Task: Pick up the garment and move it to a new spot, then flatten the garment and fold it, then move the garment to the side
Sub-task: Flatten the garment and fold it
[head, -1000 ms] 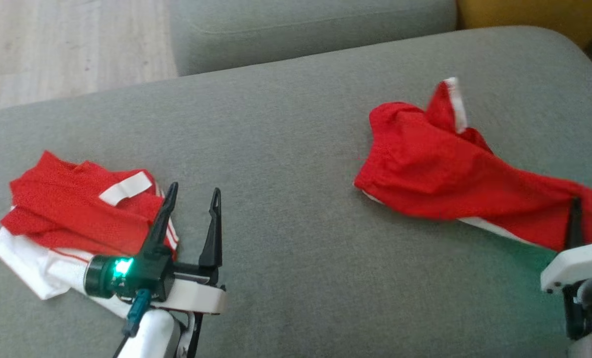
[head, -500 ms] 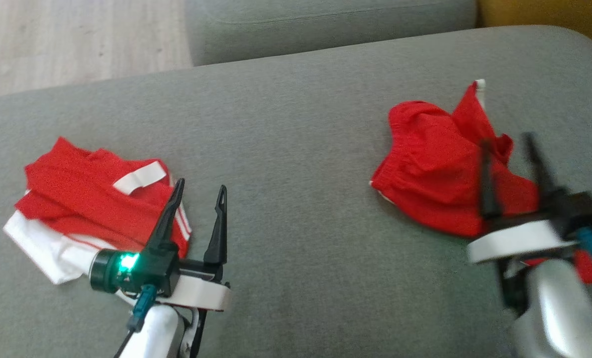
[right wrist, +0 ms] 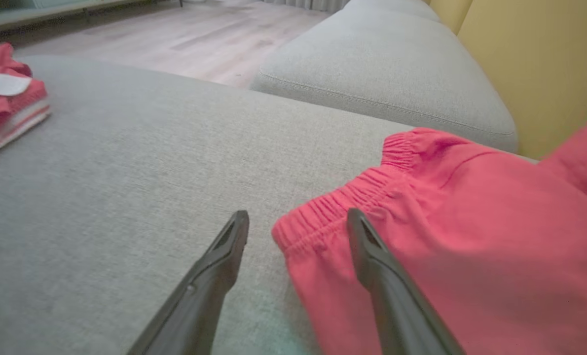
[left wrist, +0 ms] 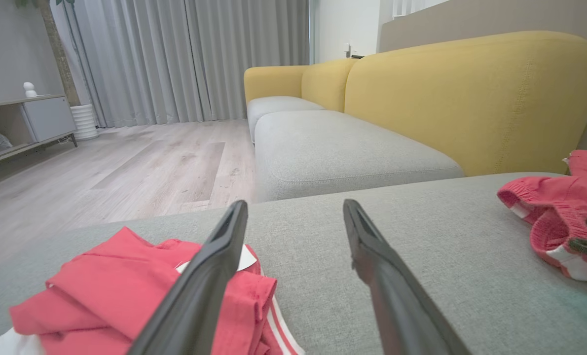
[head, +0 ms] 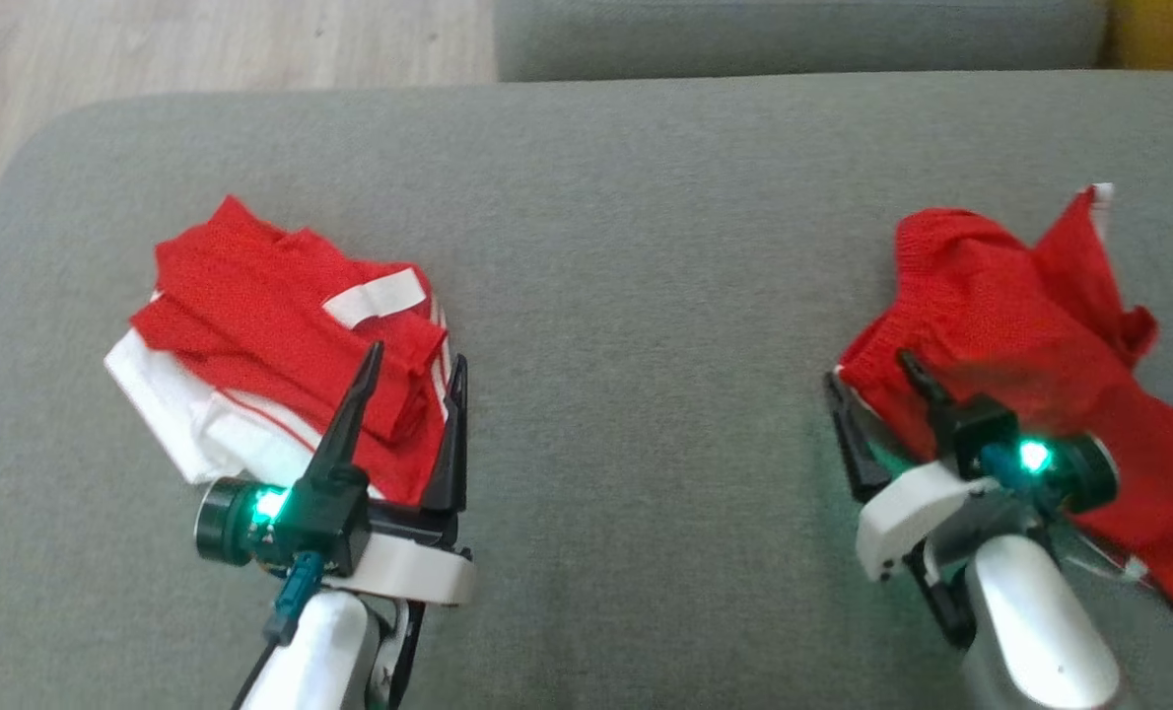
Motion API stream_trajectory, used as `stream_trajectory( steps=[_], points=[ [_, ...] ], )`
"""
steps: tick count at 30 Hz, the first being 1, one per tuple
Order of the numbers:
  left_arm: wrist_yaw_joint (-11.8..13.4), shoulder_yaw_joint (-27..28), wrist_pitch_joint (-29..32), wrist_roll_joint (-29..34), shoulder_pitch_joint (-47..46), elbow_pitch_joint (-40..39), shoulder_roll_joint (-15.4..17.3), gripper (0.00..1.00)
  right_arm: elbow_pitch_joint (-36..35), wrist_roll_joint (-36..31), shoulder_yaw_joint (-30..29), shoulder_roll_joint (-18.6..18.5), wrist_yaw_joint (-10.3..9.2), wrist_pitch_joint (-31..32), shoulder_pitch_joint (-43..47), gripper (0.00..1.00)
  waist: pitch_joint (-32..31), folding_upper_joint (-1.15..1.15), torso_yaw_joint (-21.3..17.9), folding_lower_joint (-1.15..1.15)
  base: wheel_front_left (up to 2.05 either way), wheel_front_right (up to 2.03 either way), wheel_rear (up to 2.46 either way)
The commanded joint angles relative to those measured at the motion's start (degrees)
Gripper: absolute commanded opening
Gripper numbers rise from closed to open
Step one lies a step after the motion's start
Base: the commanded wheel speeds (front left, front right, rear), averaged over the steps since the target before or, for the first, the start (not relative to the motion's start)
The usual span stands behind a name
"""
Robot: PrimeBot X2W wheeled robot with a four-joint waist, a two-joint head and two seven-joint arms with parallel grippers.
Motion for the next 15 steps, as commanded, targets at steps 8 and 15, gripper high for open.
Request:
stream_trajectory(
  steps=[8, 15],
  points=[
    [-0.62, 1.71, -0.36, 1.14, -3.29, -1.38, -0.71, 1.00, 5.95, -2.70, -4.22, -0.28, -0.04, 0.14, -6.07, 0.16, 2.18, 0.00, 2.92, 0.00, 0.00, 0.00, 0.00],
    [-0.87, 2.12, -0.36, 1.42, -3.41, -0.90, -1.12, 1.00, 8.74, 3.55, 2.05, -0.28, -0.04, -6.41, -8.93, 0.00, 1.75, 0.00, 2.85, 0.00, 0.00, 0.00, 0.00]
  ],
)
